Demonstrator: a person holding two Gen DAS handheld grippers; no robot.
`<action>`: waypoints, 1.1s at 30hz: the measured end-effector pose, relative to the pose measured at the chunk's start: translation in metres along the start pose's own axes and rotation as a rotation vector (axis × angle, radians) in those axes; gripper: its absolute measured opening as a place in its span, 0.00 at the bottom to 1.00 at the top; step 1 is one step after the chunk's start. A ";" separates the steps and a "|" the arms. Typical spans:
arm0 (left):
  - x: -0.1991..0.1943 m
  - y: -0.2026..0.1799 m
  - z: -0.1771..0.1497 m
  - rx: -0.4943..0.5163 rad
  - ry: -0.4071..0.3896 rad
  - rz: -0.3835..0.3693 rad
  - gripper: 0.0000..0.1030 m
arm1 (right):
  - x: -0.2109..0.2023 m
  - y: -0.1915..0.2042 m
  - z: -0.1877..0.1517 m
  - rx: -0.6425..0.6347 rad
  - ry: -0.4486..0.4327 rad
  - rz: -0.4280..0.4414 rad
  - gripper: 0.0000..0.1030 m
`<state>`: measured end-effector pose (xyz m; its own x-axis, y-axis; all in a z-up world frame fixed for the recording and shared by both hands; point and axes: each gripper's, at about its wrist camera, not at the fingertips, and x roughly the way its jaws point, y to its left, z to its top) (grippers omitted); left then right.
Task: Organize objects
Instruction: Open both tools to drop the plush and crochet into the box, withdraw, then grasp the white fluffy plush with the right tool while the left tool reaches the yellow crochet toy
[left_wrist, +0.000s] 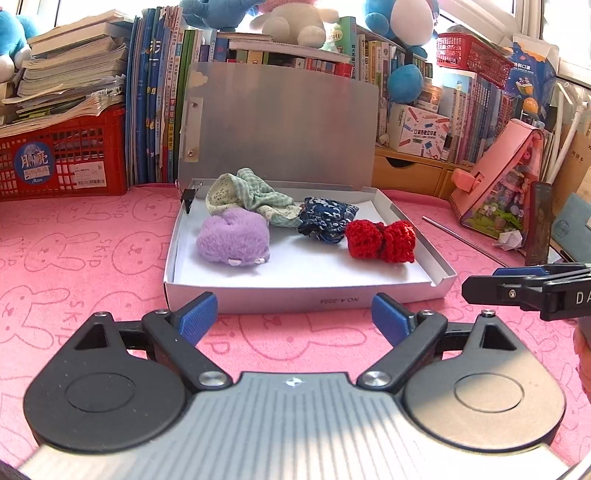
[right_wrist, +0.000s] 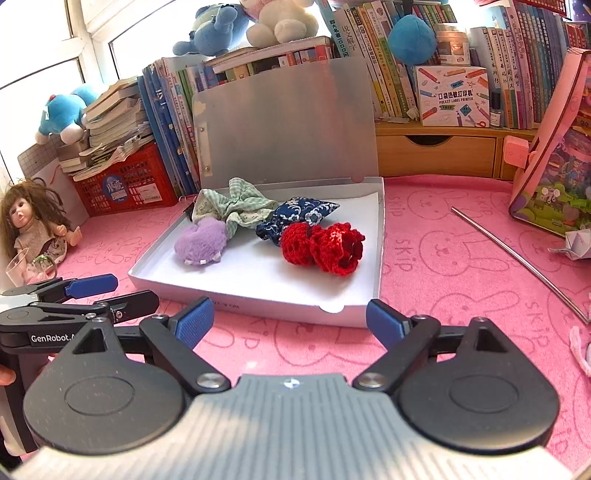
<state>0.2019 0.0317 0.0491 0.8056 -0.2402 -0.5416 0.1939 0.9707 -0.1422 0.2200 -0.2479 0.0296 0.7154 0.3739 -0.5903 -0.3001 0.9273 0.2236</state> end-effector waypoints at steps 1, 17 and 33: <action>-0.004 -0.002 -0.004 -0.002 0.005 -0.008 0.90 | -0.004 0.001 -0.005 0.001 0.000 0.004 0.91; -0.056 -0.018 -0.054 0.024 0.025 -0.068 0.90 | -0.047 0.005 -0.065 0.005 0.027 0.062 0.92; -0.105 -0.025 -0.099 0.051 0.036 -0.084 0.90 | -0.089 0.024 -0.108 -0.036 0.008 0.099 0.96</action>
<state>0.0573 0.0321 0.0273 0.7649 -0.3202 -0.5590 0.2890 0.9460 -0.1465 0.0816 -0.2611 0.0038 0.6760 0.4636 -0.5729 -0.3921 0.8844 0.2530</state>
